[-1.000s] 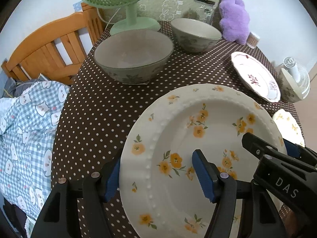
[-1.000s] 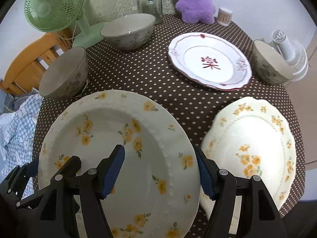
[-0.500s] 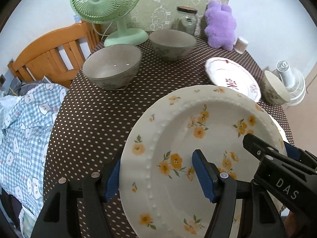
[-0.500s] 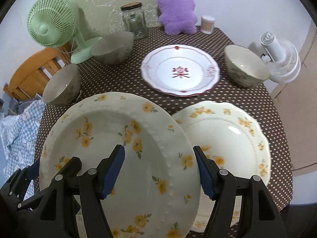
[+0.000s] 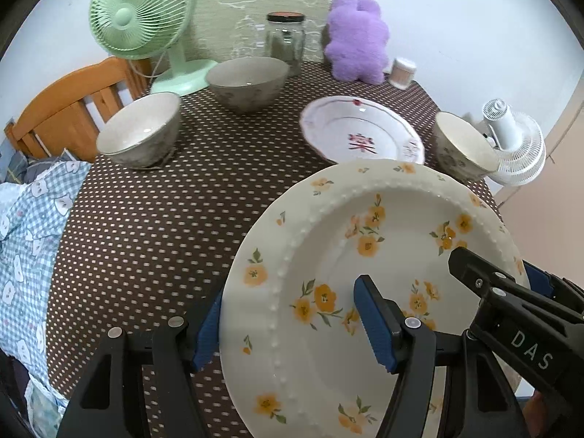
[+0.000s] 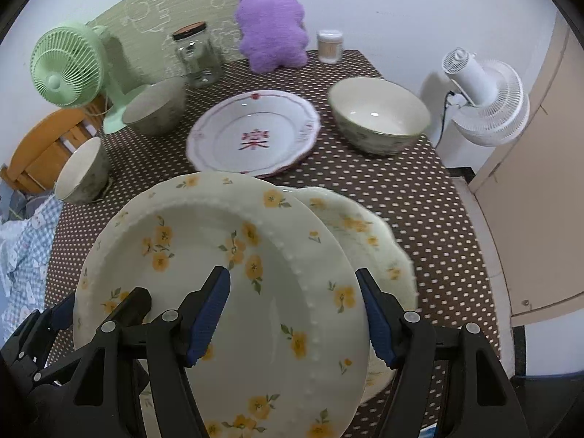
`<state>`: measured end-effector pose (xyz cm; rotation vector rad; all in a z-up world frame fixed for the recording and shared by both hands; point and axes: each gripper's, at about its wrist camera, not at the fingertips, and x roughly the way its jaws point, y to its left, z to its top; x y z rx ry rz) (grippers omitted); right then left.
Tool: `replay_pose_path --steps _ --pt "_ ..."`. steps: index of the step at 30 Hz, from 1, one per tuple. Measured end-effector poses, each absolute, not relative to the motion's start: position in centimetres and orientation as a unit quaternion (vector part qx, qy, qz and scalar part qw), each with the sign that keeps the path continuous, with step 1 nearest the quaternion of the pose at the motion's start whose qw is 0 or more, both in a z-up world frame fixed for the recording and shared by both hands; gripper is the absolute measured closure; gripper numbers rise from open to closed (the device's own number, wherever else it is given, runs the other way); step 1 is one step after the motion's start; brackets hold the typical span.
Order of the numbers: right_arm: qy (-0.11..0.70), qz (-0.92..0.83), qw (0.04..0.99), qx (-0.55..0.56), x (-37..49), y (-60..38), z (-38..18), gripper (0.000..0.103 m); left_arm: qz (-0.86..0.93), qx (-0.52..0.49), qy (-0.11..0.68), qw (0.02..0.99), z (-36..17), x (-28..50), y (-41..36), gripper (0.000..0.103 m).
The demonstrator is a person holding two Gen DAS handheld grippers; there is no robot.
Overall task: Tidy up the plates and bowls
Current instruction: 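Lower the held plate onto the other yellow-flower plate and open both grippers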
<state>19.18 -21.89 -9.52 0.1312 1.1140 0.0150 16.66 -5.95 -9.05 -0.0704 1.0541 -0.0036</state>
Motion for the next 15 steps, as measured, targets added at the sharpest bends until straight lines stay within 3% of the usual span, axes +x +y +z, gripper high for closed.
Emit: replay_pose_path --steps 15 --pt "0.544 -0.019 0.836 0.068 19.3 -29.6 -12.2 0.031 -0.025 -0.022 0.518 0.855 -11.8 18.0 -13.9 0.035"
